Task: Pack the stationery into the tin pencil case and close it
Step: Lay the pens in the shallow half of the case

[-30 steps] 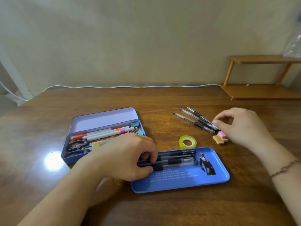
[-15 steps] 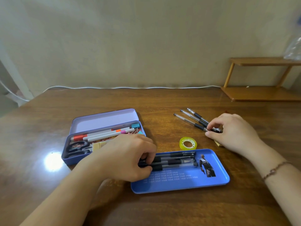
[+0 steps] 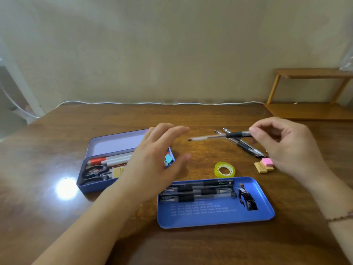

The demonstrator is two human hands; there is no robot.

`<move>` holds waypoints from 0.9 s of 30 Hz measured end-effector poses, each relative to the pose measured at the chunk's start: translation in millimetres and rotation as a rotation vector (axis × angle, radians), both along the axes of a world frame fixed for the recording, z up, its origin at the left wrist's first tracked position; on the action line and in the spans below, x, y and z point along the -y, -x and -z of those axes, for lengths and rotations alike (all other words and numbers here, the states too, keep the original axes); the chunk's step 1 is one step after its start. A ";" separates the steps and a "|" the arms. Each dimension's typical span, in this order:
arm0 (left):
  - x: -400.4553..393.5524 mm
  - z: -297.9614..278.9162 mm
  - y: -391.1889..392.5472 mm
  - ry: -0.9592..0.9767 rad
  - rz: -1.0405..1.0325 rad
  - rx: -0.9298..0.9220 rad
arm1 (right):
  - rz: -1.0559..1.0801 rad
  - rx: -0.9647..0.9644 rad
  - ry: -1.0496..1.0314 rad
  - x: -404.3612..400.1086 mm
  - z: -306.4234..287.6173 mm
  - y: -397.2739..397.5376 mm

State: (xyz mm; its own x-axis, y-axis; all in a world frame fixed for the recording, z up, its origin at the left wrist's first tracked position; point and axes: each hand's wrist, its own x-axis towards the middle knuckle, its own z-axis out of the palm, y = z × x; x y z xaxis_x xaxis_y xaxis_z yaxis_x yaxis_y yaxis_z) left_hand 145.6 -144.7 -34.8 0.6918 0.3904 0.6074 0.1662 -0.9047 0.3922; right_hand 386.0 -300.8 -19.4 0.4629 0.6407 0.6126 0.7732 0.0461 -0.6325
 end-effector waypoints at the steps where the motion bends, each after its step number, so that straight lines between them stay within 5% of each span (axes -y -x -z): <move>1: 0.6 -0.5 -1.0 0.035 0.000 0.016 | -0.132 -0.096 -0.002 2.7 -3.0 6.0; 6: 0.1 -7.2 4.8 0.194 0.196 -0.030 | -0.515 -0.207 0.240 11.1 -5.4 19.1; 10: 5.0 -8.5 4.9 0.042 0.337 -0.352 | -0.478 -0.008 0.455 12.3 -2.1 18.9; 14: 5.7 -6.4 6.8 -0.022 0.368 -0.468 | -0.462 0.168 0.667 14.2 -1.5 24.6; 23: 0.3 -5.2 8.2 -0.003 0.347 -0.559 | -0.390 0.348 0.600 2.3 14.5 44.5; 27: -1.2 -4.8 8.4 0.000 0.349 -0.557 | -0.326 0.171 0.504 0.7 13.1 23.8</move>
